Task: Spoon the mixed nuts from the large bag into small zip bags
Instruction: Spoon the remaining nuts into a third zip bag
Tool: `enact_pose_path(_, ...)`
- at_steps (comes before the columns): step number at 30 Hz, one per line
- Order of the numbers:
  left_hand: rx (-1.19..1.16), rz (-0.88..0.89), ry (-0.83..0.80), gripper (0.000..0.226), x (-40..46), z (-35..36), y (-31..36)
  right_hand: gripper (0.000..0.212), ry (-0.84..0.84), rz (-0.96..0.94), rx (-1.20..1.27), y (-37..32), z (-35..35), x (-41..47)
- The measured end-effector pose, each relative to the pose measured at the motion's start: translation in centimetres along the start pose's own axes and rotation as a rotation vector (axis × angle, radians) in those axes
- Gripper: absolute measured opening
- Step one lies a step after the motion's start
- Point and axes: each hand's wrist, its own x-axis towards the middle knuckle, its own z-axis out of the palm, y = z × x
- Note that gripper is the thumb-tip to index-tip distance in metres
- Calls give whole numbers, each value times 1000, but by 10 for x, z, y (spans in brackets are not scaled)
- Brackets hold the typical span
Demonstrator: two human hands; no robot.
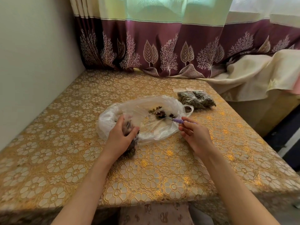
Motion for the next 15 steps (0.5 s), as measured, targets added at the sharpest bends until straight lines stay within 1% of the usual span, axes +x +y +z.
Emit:
enact_pose_path(5,31,4,31,41,-1,-1,0,17,-72,-13,0,-8,1,-9)
enact_pose_path(8,52,9,64,48,-1,0,2,20,-133,-50,-2,-17,5,-16)
enact_pose_path(13,58,17,85,63,0,1,-4,20,-282,-141,-10,-36,19,-29)
enact_pose_path(15,61,8,79,59,0,0,-4,20,-340,-185,-57,-41,25,-35)
